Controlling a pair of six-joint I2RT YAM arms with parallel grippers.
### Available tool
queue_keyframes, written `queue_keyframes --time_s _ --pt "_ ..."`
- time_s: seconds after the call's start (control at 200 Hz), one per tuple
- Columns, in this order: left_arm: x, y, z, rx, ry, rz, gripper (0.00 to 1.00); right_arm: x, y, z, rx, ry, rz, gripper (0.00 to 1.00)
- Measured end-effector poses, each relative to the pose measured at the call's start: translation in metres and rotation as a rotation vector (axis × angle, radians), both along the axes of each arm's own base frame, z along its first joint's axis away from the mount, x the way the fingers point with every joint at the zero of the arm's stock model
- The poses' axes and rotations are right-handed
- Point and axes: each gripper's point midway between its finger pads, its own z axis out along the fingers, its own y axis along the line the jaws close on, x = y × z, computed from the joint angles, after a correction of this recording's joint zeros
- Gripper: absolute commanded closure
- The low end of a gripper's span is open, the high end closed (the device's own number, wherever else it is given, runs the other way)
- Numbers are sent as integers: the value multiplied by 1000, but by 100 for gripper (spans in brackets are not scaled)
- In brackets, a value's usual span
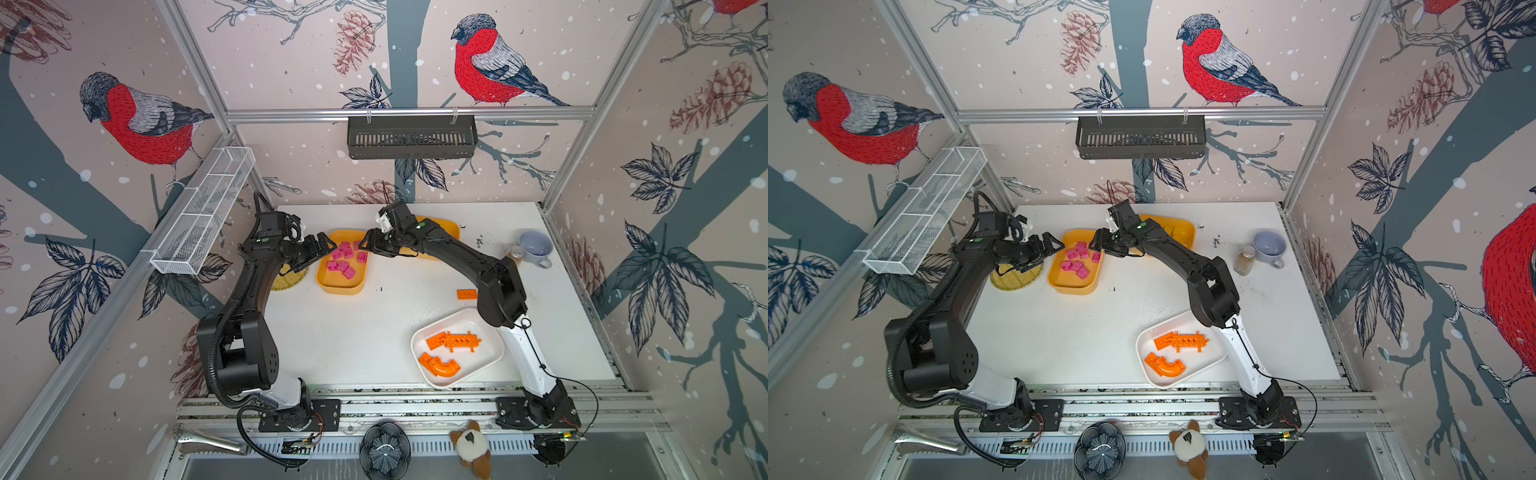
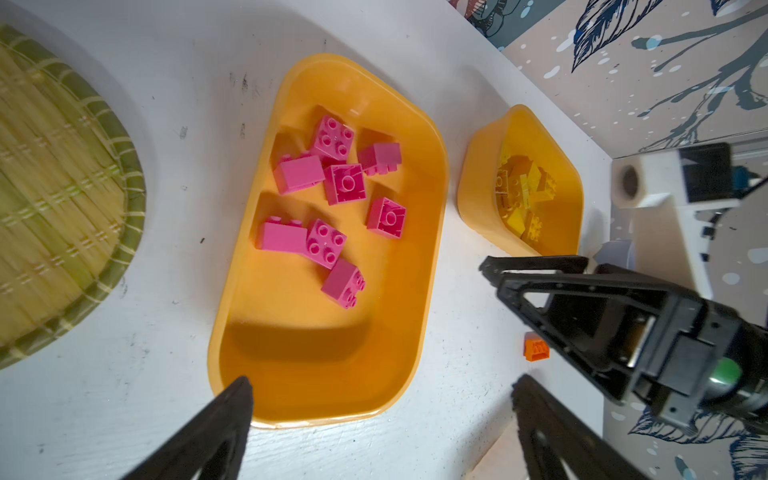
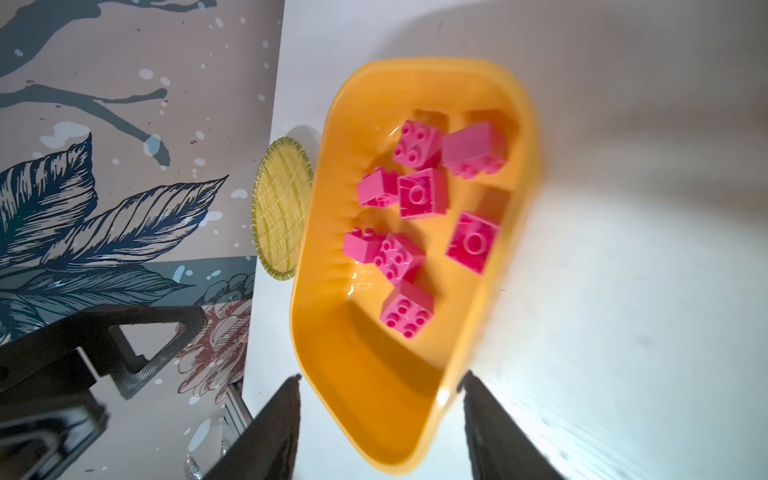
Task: Sort the legos into containers by color
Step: 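Move the right gripper down over the loose orange brick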
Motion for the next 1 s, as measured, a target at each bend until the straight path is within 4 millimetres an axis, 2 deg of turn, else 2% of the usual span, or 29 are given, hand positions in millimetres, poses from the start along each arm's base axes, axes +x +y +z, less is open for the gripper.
queue_keyframes --time_s 0.08,0.29,0.445,0.595,0.73,0.886,1.001 --pt "-2 -8 0 -21 3 -25 3 -2 -30 9 -55 -19 -28 34" --pt "-5 -43 4 -66 -15 -122 3 -31 -114 15 -247 -58 -18 29" --pt "-7 -76 5 -107 -15 -199 3 -33 -182 10 -408 -83 -60 28" --pt "-6 -103 6 -128 -14 -258 3 -57 -212 15 -502 -182 77 27" --pt "-4 -114 6 -136 -15 -287 3 -72 -241 14 -589 -303 195 27" --pt "0 -119 10 -151 -23 -301 3 -94 -270 -10 -705 -387 346 24" --pt "3 -120 11 -151 -25 -303 3 -90 -292 -25 -763 -410 399 24"
